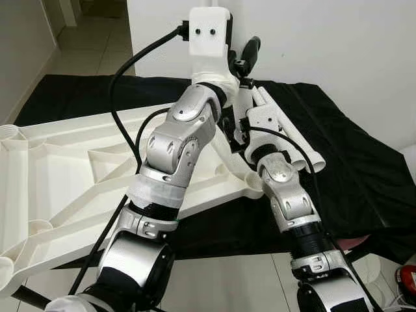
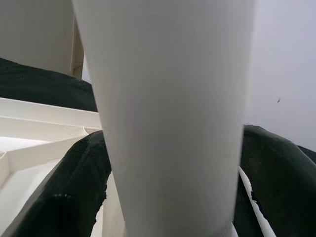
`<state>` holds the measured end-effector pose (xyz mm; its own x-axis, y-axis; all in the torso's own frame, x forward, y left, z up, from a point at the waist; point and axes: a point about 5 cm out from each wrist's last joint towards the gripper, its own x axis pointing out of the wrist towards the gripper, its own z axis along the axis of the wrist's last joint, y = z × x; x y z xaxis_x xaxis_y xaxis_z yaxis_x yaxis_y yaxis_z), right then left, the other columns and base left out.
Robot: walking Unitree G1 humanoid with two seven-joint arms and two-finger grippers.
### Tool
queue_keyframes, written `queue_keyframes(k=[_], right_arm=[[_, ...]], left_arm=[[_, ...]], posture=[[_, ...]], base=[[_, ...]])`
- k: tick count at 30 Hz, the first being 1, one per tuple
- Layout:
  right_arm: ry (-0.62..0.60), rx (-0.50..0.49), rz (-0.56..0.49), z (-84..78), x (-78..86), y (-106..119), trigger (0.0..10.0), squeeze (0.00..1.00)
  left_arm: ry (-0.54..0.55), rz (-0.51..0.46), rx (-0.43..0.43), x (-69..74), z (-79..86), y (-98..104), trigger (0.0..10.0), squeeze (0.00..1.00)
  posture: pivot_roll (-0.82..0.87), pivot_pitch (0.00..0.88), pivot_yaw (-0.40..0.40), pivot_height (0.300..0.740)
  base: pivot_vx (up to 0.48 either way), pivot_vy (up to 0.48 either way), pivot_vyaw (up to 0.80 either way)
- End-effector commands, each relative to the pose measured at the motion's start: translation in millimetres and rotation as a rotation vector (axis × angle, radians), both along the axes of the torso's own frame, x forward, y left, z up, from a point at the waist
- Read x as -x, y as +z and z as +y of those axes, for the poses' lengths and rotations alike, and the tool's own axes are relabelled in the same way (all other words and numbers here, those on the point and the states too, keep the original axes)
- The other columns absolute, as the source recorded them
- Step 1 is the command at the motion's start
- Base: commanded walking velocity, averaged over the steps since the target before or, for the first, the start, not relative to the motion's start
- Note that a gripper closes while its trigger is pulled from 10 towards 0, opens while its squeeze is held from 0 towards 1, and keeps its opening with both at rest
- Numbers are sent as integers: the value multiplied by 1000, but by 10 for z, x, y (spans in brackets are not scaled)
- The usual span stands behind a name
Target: Building children table
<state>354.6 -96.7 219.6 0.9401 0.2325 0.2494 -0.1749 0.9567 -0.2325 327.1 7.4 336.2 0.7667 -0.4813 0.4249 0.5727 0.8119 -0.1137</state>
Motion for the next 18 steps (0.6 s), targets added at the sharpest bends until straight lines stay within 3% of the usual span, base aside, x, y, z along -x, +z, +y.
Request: queue_keyframes(k=[1,9,10,12,16,17,18], right_arm=[[-9,-3,-3,-14,-19,10,10000,0],[-8,4,-10,-1,-38,17,10000,0],[-7,6,-14,-1,-40,24,5843,0],[-3,-1,-9,3,-44,25,3490,0],[-6,-3,-5,2,-47,22,3216,0],[-4,-6,2,5,-50,14,1020,0],[-1,-4,4,9,-51,7,0,0]], left_arm=[[-19,-31,-7,66,-50,48,10000,0],[-36,-39,-10,103,-91,53,10000,0],[-40,-41,-12,113,-102,54,10000,0],[-45,-42,-12,125,-114,55,10000,0],[-45,-43,-14,128,-116,56,10000,0],[-46,-44,-14,130,-118,56,10000,0],[-47,-45,-17,134,-123,57,10000,0]], posture=[[-7,0,-85,740],[-4,0,-85,740],[-4,0,-85,740],[-4,0,-85,740],[-4,0,-85,740],[-4,0,-85,740],[-2,0,-86,740]], base=[[0,0,0],[0,0,0],[0,0,0],[0,0,0],[0,0,0],[0,0,0],[0,0,0]])
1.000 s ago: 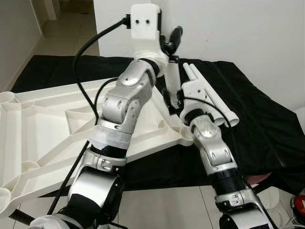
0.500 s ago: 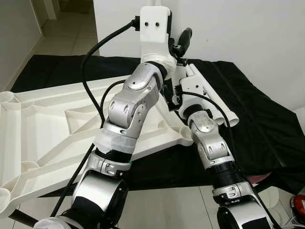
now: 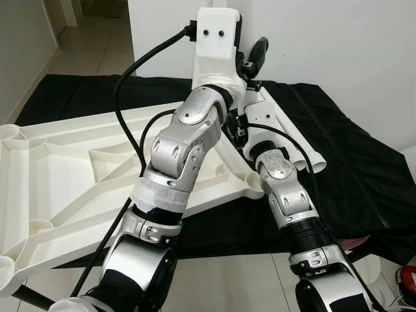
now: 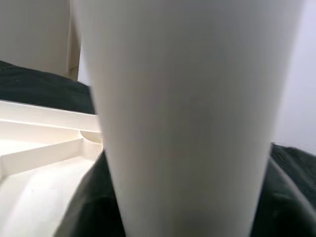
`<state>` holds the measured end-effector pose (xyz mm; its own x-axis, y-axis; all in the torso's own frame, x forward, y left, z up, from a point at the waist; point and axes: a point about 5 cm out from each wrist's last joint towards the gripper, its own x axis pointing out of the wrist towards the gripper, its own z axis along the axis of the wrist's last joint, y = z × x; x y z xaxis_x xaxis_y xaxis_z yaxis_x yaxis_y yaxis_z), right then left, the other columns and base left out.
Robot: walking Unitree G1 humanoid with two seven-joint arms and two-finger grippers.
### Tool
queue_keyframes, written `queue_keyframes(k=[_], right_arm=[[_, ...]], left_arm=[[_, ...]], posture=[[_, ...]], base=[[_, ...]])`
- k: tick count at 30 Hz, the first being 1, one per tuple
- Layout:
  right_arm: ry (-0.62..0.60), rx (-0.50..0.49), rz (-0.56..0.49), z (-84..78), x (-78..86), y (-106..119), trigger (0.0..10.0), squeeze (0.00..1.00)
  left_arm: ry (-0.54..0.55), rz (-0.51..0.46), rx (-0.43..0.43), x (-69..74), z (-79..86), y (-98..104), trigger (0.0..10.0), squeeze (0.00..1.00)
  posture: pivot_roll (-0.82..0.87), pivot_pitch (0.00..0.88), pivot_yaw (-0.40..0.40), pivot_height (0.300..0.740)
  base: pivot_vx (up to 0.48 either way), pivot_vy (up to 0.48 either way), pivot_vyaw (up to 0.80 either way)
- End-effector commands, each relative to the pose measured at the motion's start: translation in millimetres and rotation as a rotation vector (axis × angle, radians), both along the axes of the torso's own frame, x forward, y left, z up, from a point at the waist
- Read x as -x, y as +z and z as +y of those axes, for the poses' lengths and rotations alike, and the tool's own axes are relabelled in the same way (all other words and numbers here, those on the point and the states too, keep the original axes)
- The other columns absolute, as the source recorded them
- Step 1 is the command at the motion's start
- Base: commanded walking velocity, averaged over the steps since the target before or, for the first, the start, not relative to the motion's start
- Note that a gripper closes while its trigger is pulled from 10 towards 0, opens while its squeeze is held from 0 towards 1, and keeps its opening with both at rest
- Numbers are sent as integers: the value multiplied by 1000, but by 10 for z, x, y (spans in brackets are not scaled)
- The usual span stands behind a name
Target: Building children table
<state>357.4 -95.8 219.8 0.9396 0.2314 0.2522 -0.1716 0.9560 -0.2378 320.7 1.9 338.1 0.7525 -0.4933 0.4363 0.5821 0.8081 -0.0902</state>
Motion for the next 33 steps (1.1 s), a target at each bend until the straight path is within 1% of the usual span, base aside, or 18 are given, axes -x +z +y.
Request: queue_keyframes(k=[1,10,11,12,16,17,20,23,24,27,28,29,30,33], right_arm=[[2,-9,8,1,-22,6,0,0],[-7,-9,17,-8,-34,-21,0,0],[-17,-18,23,-18,-40,-29,157,0],[-28,-30,30,-29,-45,-39,10000,0],[-35,-37,34,-35,-45,-44,10000,0],[-39,-54,39,-38,-43,-48,10000,0],[-45,-105,51,-47,-42,-50,10000,0],[-50,-125,55,-55,-44,-46,10000,0],[-55,-155,62,-70,-42,-44,10000,0],[-61,-179,66,-86,-38,-40,10000,0],[-66,-203,69,-106,-35,-37,10000,0],[-66,-203,69,-106,-35,-37,10000,0],[-76,-221,71,-131,-31,-42,10000,0],[-96,-237,71,-173,-24,-58,10000,0]], left_arm=[[-38,-22,-5,69,-68,38,10000,0],[-51,-21,-34,94,-118,14,10000,0],[-56,-22,-41,97,-130,8,10000,0],[-75,-28,-46,112,-149,2,10000,0],[-89,-32,-48,127,-162,0,10000,0],[-110,-34,-45,142,-173,-4,10000,1000],[-134,-35,-39,162,-179,-14,10000,1000],[-144,-37,-37,168,-178,-15,10000,1000],[-150,-38,-36,176,-174,-20,10000,1000],[-152,-34,-40,176,-170,-28,10000,1000],[-150,-24,-45,167,-169,-45,10000,949],[-150,-24,-45,167,-169,-45,10000,949],[-149,-13,-49,160,-164,-66,10000,0],[-145,11,-45,144,-144,-102,10000,0]], posture=[[-2,0,-86,740],[-3,0,-78,740],[-3,0,-78,740],[-3,0,-74,740],[-5,0,-73,740],[-7,0,-71,740],[-12,0,-69,740],[-14,0,-69,740],[-22,0,-65,740],[-26,0,-63,740],[-29,0,-59,740],[-29,0,-59,740],[-29,0,-59,740],[-26,0,-60,740]], base=[[0,0,0],[0,0,0],[0,0,0],[0,0,0],[0,0,0],[0,0,0],[0,0,0],[0,0,0],[0,0,0],[0,0,0],[0,0,0],[0,0,0],[0,0,0],[0,0,0]])
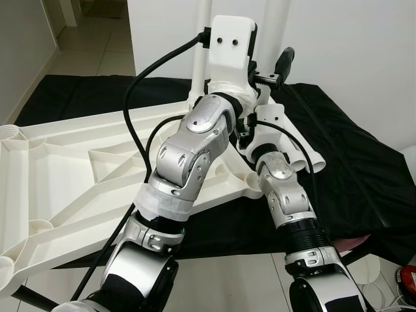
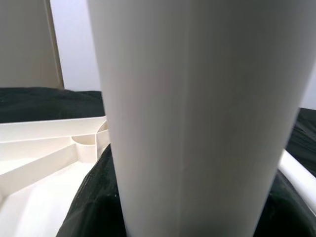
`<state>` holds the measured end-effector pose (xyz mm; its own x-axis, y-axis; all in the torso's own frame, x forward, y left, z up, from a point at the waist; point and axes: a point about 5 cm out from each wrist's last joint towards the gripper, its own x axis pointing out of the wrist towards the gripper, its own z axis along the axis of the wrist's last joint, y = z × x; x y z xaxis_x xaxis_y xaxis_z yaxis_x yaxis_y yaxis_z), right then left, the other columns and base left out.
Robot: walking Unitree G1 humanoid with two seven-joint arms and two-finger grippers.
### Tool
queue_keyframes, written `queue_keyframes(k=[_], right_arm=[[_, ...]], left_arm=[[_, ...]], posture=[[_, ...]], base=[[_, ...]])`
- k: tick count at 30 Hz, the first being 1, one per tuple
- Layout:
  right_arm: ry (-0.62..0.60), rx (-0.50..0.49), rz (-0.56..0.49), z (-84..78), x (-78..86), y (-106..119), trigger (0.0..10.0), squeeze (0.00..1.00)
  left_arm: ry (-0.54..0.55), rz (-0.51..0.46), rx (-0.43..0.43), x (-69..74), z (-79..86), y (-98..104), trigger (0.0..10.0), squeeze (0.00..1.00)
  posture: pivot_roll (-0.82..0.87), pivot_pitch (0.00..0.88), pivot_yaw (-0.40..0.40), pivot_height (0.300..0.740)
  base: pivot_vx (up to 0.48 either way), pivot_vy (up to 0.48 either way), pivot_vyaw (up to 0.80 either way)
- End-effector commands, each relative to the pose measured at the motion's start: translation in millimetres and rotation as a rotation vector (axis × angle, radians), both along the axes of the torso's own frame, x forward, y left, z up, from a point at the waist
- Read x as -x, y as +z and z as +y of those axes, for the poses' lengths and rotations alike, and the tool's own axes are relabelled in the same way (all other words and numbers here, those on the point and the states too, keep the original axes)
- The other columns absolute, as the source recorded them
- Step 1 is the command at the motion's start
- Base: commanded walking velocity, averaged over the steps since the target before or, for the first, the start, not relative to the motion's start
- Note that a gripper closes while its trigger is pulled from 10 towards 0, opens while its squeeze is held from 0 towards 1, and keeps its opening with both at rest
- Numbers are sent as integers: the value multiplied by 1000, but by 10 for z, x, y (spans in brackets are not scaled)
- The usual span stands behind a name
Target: Building children table
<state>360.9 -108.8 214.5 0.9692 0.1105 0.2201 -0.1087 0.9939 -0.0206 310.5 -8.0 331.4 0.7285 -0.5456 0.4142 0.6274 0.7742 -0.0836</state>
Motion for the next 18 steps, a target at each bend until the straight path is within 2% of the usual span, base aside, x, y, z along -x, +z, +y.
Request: queue_keyframes(k=[1,12,13,18], right_arm=[[-33,-32,3,-66,19,-26,10000,0],[-91,-62,16,-215,66,-120,10000,0],[-123,-79,23,-283,85,-160,10000,0],[-148,-84,37,-332,118,-225,10000,0]], left_arm=[[-80,9,-19,31,-18,-60,10000,0],[-11,69,-21,-57,178,-269,10000,0],[20,79,-49,-74,242,-358,10000,0],[55,89,-72,-92,334,-430,10000,0]], posture=[[-25,0,-62,740],[-20,0,-50,740],[-9,0,-54,740],[-4,0,-57,740]], base=[[0,0,0],[0,0,0],[0,0,0],[0,0,0]])
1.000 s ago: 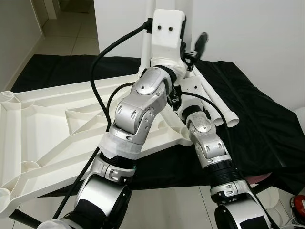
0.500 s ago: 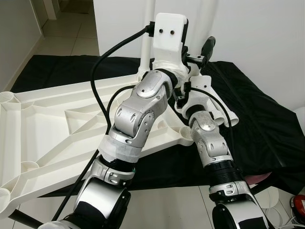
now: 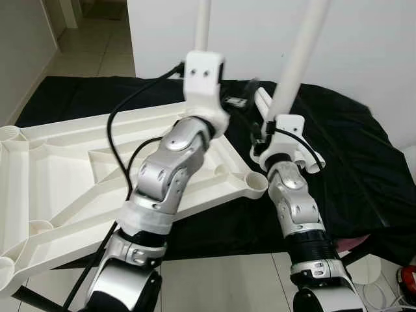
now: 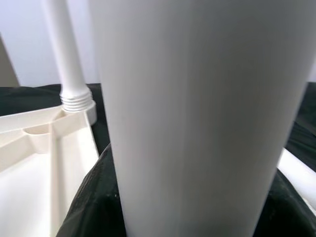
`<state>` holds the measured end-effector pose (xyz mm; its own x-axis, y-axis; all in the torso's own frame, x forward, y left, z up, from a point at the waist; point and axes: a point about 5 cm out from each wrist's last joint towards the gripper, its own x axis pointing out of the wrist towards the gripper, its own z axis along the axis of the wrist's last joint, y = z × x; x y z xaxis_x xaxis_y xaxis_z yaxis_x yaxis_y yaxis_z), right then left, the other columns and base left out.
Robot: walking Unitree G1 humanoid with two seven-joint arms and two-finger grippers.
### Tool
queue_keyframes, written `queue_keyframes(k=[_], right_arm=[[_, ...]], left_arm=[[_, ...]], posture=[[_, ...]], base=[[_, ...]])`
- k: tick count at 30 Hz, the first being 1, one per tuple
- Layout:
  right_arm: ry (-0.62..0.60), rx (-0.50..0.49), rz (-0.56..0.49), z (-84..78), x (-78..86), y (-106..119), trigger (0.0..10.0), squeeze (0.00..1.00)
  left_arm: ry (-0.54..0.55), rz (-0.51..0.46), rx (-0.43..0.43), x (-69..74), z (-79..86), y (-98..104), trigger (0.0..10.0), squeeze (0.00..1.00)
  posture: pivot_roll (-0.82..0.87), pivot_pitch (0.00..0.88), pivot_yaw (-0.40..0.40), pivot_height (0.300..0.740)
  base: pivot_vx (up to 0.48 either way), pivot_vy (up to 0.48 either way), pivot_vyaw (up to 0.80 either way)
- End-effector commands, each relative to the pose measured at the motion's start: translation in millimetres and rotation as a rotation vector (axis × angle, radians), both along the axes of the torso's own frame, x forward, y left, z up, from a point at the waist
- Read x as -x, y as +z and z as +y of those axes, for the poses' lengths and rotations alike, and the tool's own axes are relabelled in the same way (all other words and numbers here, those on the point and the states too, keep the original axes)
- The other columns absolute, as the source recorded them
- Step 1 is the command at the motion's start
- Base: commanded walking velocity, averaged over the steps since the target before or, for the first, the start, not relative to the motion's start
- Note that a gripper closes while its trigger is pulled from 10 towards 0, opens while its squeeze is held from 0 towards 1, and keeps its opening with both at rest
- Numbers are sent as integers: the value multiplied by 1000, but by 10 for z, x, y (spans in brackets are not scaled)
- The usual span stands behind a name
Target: Building children table
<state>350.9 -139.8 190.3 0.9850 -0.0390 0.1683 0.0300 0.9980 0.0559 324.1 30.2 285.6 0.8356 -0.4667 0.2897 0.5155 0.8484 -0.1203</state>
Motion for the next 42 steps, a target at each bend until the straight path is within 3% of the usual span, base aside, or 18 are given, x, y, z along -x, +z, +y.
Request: queue_keyframes(k=[1,7,11,20,26,35,39,42], right_arm=[[-11,-8,-19,-23,18,17,10000,0],[-27,9,-7,-68,49,-31,10000,0],[-9,17,-21,-109,113,-74,10000,0],[56,3,-27,-62,167,-105,10000,0],[76,24,-26,-56,142,-122,10000,0],[108,-24,-3,-39,140,-162,10000,0],[115,-2,41,-24,174,-312,10000,0],[117,3,44,-20,178,-326,10000,0]], left_arm=[[-69,-37,-24,45,-48,28,10000,0],[-73,-36,-20,65,11,-21,10000,0],[-80,-36,-68,90,49,-165,10000,0],[-54,25,-74,95,195,-365,10000,0],[-52,37,-216,152,201,-715,10000,0],[-115,35,-290,230,147,-868,10000,0],[-243,50,-370,376,59,-1017,10000,0],[-254,53,-381,390,50,-1033,10000,0]], posture=[[-4,0,-57,740],[-21,0,-49,740],[-21,0,-57,740],[-27,0,-58,740],[-16,0,-69,740],[-4,0,-73,740],[-7,0,-72,740],[-7,0,-72,740]], base=[[0,0,0],[0,0,0],[0,0,0],[0,0,0],[0,0,0],[0,0,0],[0,0,0],[0,0,0]])
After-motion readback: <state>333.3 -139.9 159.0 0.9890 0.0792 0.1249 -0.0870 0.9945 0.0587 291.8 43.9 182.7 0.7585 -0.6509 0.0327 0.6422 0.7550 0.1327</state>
